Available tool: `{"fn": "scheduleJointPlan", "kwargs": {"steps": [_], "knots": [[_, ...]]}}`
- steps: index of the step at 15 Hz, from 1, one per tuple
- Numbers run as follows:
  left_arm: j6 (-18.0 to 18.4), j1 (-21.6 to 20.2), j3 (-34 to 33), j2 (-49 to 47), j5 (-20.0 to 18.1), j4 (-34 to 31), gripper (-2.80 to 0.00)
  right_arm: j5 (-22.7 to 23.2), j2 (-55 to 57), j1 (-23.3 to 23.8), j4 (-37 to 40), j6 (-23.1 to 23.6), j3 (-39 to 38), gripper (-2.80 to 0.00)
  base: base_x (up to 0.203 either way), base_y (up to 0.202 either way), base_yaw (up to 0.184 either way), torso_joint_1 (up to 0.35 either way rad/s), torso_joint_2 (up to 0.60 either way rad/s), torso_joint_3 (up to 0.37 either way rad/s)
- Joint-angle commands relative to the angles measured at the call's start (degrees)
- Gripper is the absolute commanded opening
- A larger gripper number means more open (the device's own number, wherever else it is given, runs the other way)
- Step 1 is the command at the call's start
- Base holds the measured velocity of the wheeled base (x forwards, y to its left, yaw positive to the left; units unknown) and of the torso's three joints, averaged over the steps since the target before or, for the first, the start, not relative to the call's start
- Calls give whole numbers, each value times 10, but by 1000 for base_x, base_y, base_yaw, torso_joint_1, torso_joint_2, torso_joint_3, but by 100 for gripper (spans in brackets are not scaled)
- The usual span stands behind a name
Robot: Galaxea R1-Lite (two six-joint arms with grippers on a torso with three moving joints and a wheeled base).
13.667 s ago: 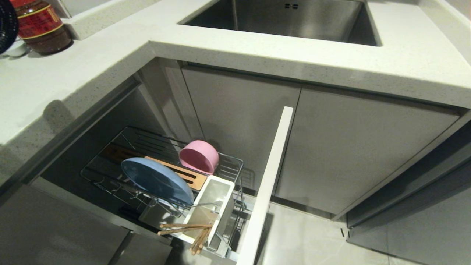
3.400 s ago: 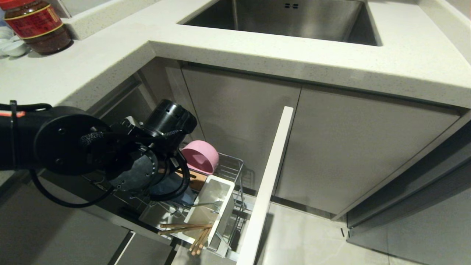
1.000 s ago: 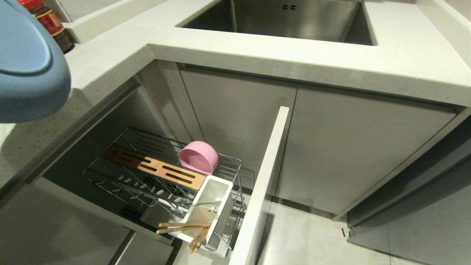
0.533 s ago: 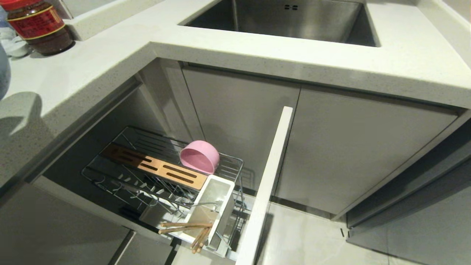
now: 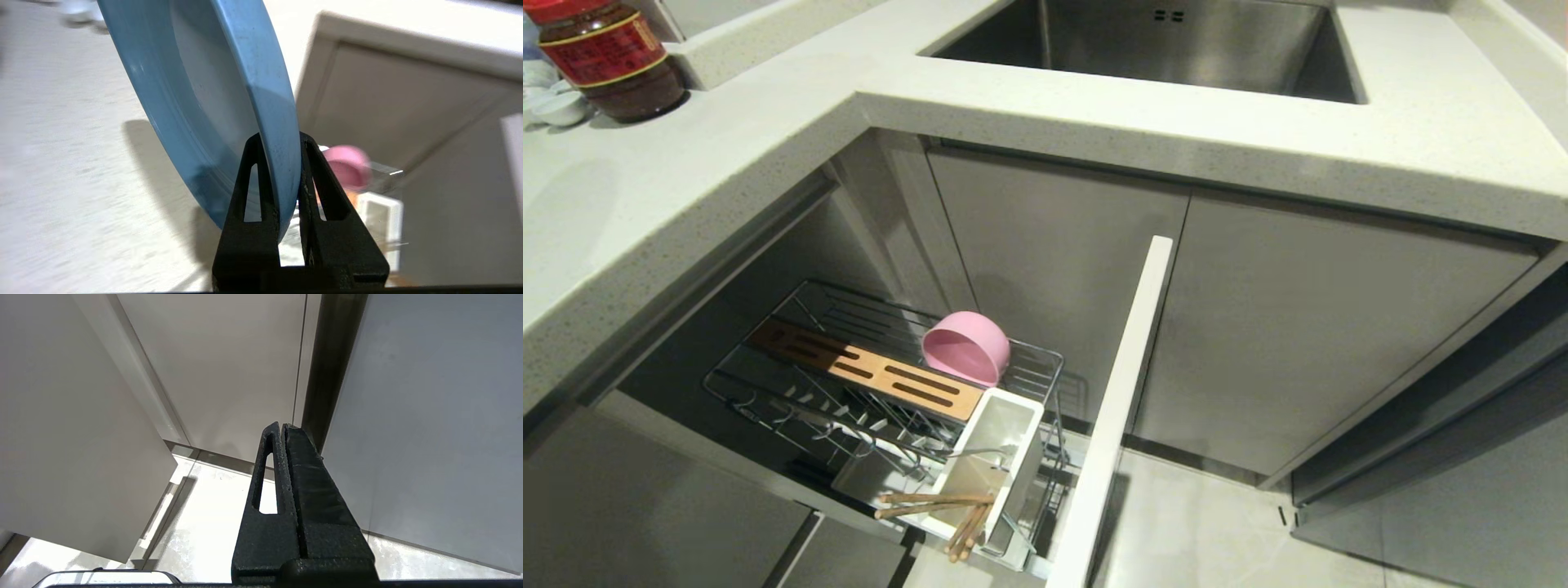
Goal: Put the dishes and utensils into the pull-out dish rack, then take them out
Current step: Take the plate out of the cupboard
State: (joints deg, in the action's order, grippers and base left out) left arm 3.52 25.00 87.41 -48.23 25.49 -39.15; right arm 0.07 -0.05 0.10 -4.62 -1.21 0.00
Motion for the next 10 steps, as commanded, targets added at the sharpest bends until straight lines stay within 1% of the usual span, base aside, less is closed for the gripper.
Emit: {"fn": "scheduleJointPlan", "kwargs": {"steps": [1,3,5,6,8,9,10], "knots": [[22,-58,14,-22,2,-31,-280,0,0,0,0,0,-15,-280,0,0,0,0,0,0],[46,-103,23,-46,5,-60,-280,0,0,0,0,0,-15,-280,0,0,0,0,0,0],[85,-143,27,-72,18,-84,-280,0,0,0,0,0,-15,-280,0,0,0,0,0,0],[104,-151,40,-91,35,-110,-280,0,0,0,0,0,-15,-280,0,0,0,0,0,0],[127,-155,72,-126,81,-206,-280,0,0,0,0,0,-15,-280,0,0,0,0,0,0],[131,-158,89,-145,113,-241,-280,0,0,0,0,0,-15,-280,0,0,0,0,0,0],[132,-161,108,-164,140,-260,-280,0,0,0,0,0,-15,-280,0,0,0,0,0,0]]}}
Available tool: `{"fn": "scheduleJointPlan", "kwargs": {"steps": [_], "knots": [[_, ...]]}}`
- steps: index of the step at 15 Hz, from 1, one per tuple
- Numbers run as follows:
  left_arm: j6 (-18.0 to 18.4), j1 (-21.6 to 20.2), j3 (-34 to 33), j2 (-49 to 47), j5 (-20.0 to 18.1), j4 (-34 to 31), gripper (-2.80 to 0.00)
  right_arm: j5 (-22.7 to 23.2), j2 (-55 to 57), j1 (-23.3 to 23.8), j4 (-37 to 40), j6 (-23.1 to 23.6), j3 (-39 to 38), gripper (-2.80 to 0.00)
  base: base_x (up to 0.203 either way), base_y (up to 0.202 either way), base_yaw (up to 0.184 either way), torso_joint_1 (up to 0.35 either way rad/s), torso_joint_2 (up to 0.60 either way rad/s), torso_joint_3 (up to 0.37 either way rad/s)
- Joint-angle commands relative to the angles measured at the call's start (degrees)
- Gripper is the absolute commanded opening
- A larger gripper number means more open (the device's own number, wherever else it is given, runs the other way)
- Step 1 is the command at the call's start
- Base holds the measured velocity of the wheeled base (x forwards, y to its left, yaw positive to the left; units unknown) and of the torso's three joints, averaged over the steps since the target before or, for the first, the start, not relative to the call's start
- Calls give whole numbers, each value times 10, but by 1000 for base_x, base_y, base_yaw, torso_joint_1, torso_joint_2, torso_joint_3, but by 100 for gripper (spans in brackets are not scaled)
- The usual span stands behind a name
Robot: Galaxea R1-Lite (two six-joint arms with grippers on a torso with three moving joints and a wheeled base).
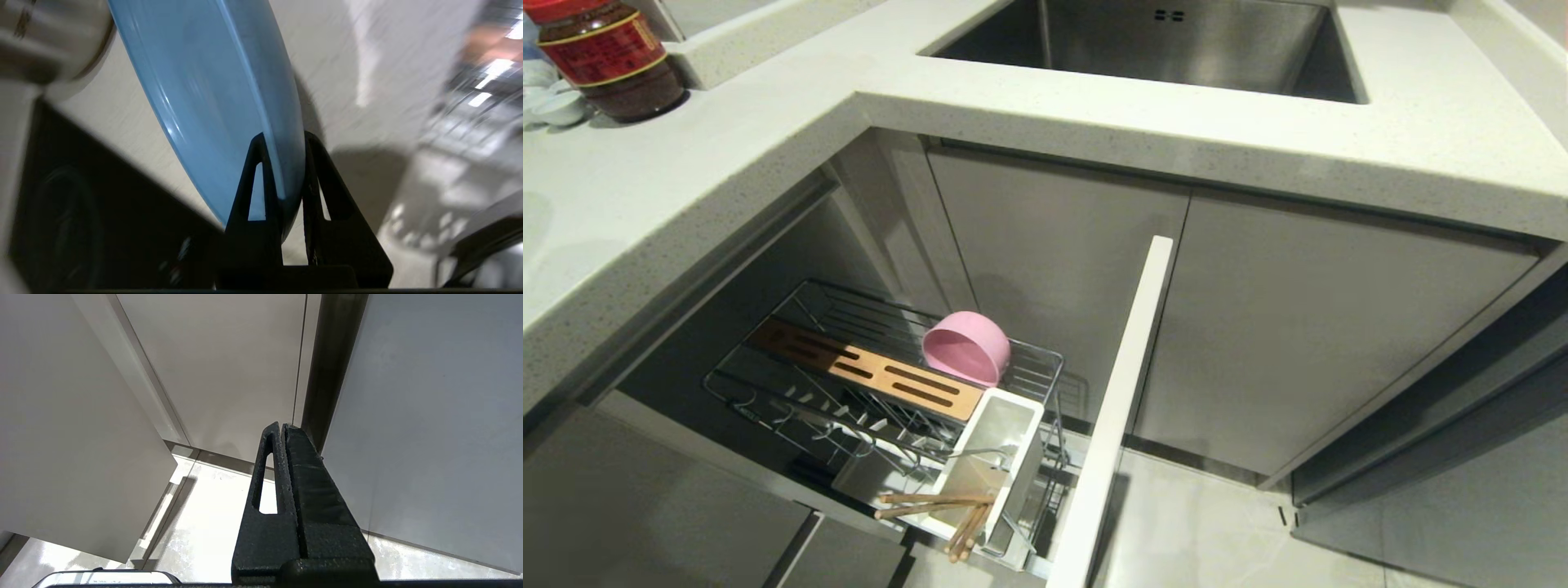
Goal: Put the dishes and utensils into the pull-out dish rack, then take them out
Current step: Take the plate out of the cupboard
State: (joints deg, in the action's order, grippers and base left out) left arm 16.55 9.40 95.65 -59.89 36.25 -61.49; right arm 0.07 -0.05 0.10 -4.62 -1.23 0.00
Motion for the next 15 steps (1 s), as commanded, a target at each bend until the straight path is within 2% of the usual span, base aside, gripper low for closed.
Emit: {"fn": "scheduleJointPlan", "kwargs": {"steps": [1,3,5,8,11,15], "knots": [[3,-11,38,-60,56,-47,-280,0,0,0,0,0,-15,-280,0,0,0,0,0,0],[5,-19,53,-87,109,-60,-280,0,0,0,0,0,-15,-280,0,0,0,0,0,0],[6,-20,54,-106,133,-70,-280,0,0,0,0,0,-15,-280,0,0,0,0,0,0],[5,-21,38,-126,134,-79,-280,0,0,0,0,0,-15,-280,0,0,0,0,0,0],[5,-47,26,-138,134,-81,-280,0,0,0,0,0,-15,-280,0,0,0,0,0,0],[6,-47,25,-141,136,-94,-280,0,0,0,0,0,-15,-280,0,0,0,0,0,0]]}}
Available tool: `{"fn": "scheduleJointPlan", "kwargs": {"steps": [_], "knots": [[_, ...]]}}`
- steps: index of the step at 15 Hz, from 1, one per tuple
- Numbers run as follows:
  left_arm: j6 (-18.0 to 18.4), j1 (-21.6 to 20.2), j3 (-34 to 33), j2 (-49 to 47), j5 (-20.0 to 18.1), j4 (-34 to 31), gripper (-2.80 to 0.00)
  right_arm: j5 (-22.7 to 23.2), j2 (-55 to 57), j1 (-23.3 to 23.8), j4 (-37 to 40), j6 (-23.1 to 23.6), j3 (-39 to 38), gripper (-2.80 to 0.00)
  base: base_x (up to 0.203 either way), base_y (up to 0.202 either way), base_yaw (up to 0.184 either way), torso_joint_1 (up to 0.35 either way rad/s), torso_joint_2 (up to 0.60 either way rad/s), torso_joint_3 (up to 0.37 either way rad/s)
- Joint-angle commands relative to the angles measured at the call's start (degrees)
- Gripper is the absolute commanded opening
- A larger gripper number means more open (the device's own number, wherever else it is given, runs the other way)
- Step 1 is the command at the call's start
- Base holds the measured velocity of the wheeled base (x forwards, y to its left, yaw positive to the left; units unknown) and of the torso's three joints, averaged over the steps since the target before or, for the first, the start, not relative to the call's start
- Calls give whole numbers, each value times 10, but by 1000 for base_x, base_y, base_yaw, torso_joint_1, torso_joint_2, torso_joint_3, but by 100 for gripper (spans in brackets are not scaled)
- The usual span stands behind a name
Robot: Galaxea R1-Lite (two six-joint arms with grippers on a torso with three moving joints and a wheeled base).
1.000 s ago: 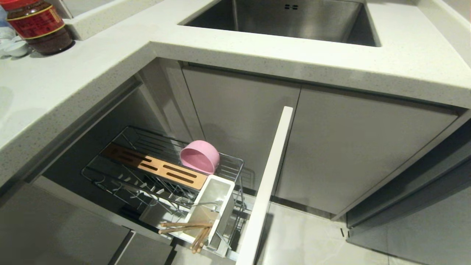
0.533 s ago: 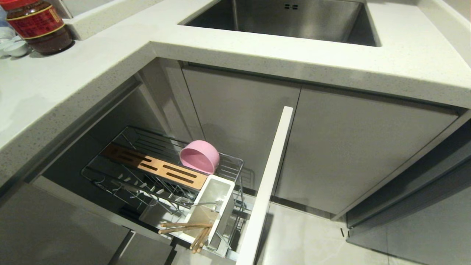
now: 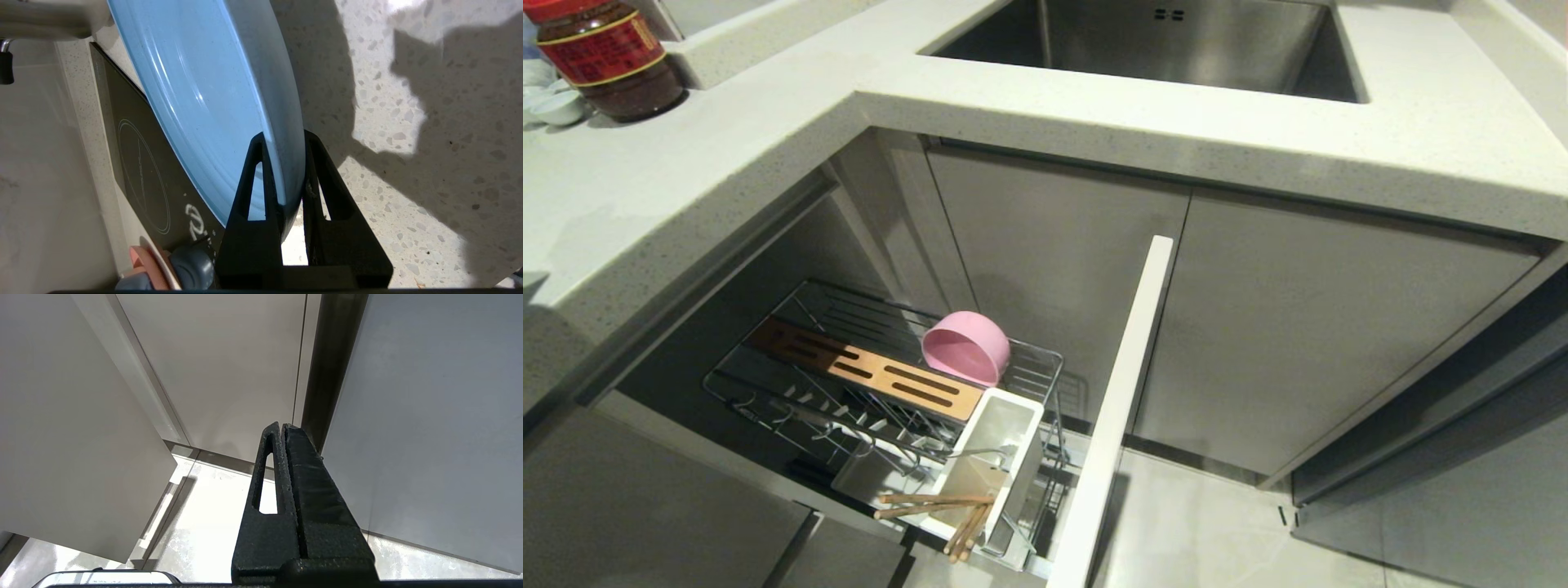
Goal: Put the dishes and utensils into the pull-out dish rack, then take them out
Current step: Take the plate out of the cupboard
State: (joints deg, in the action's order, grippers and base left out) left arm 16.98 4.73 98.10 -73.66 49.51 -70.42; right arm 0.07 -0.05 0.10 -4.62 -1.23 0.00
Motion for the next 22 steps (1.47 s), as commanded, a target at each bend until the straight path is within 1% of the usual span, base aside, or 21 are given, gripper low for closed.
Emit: {"fn": "scheduleJointPlan", "kwargs": {"steps": [1,6,7,11,13,15,16,17,18,19,20,21,22], "knots": [[1,-1,-2,-3,3,-6,-280,0,0,0,0,0,-15,-280,0,0,0,0,0,0],[-5,1,-3,2,0,-4,-280,0,0,0,0,0,-15,-280,0,0,0,0,0,0],[-5,1,-2,5,1,-5,0,0,0,0,0,0,-15,-280,0,0,0,0,0,0],[-6,1,-4,11,0,-5,0,0,0,0,0,0,-15,-280,0,0,0,0,0,0],[-23,6,-1,15,-2,-4,0,0,0,0,0,0,-15,-280,0,0,0,0,0,0],[-67,28,10,26,-34,-1,0,0,0,0,0,0,-15,-280,0,0,0,0,0,0],[-96,48,14,35,-54,0,0,0,0,0,0,0,-15,-280,0,0,0,0,0,0],[-125,65,18,49,-92,0,0,0,0,0,0,0,-15,-280,0,0,0,0,0,0],[-146,71,19,61,-135,0,0,0,0,0,0,0,-15,-280,0,0,0,0,0,0],[-181,75,19,74,-180,3,0,0,0,0,0,0,-15,-280,0,0,0,0,0,0],[-212,78,19,88,-222,16,0,0,0,0,0,0,-15,-280,0,0,0,0,0,0],[-232,80,17,101,-264,38,0,0,0,0,0,0,-15,-280,0,0,0,0,0,0],[-263,87,16,117,-319,71,0,0,0,0,0,0,-15,-280,0,0,0,0,0,0]]}}
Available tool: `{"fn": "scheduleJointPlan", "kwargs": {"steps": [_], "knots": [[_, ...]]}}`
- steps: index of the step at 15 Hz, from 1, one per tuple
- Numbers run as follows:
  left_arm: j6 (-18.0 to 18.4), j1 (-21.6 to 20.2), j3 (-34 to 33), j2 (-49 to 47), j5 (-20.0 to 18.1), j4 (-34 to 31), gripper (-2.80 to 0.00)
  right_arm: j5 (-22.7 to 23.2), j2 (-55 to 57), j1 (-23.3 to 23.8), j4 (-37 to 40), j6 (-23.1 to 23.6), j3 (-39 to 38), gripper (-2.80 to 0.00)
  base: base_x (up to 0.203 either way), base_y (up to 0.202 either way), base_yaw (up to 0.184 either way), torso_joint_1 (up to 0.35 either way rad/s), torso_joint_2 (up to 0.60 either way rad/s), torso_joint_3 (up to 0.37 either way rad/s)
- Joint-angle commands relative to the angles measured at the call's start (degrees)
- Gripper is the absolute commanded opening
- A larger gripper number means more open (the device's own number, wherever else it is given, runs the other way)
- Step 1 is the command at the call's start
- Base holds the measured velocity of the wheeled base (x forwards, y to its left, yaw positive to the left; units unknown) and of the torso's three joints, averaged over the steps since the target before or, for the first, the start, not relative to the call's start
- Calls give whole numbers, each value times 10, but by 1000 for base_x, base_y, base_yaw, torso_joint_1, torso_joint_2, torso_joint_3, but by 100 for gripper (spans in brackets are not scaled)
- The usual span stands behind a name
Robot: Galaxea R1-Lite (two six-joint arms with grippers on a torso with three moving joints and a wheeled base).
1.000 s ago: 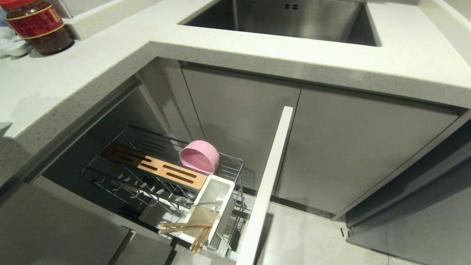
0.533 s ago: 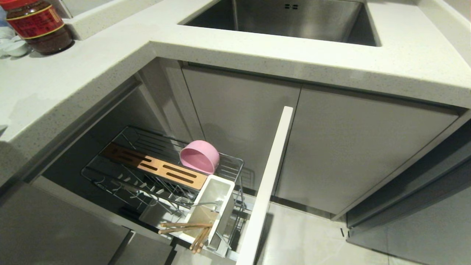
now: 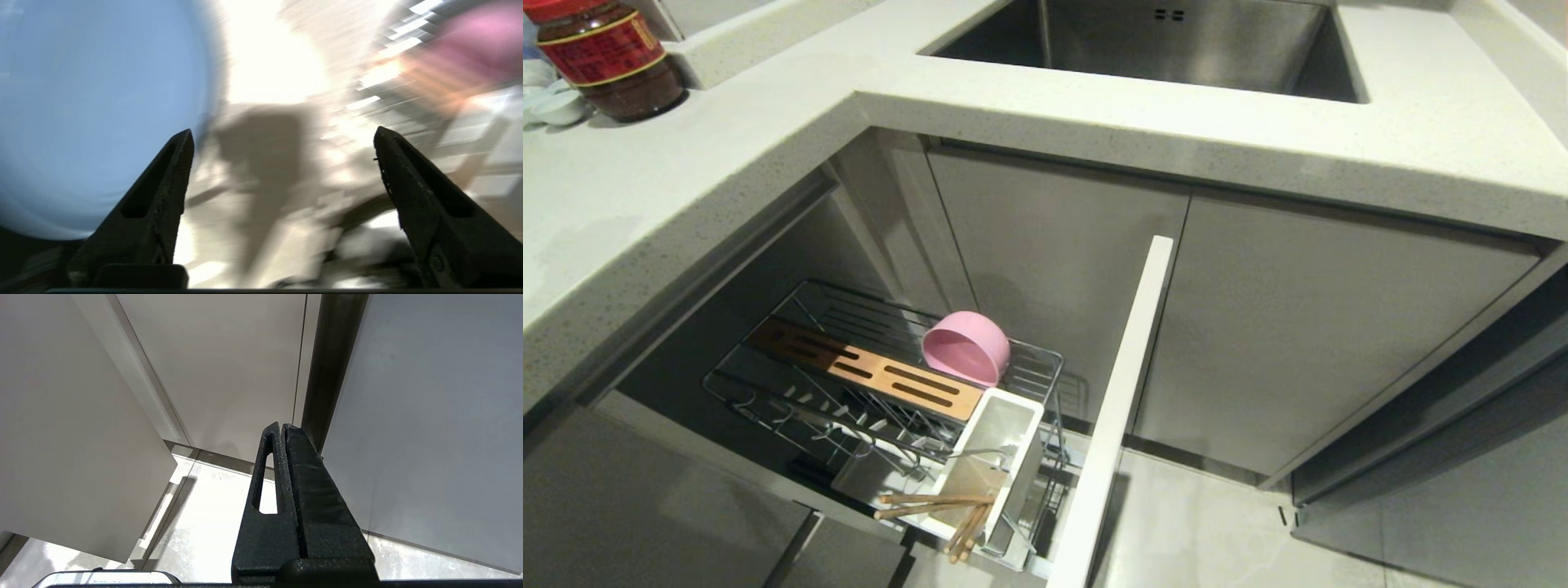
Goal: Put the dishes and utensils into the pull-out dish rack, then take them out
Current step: Take the plate out of the cupboard, then take the bowl out of the cupboard
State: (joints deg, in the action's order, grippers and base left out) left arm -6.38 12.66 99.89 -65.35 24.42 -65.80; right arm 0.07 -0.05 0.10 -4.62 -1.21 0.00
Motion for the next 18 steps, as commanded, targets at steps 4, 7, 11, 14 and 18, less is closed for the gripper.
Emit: {"fn": "scheduleJointPlan", "kwargs": {"steps": [4,7,11,14,18], "knots": [[-187,32,-7,60,-259,91,-280,0,0,0,0,0,-15,-280,0,0,0,0,0,0],[-284,34,-21,51,-298,161,-280,0,0,0,0,0,-15,-280,0,0,0,0,0,0],[-358,41,-76,11,-301,198,-280,0,0,0,0,0,-15,-280,0,0,0,0,0,0],[-409,78,-120,-34,-295,219,-280,0,0,0,0,0,-15,-280,0,0,0,0,0,0],[-435,108,-223,-97,-225,332,-280,0,0,0,0,0,-15,-280,0,0,0,0,0,0]]}}
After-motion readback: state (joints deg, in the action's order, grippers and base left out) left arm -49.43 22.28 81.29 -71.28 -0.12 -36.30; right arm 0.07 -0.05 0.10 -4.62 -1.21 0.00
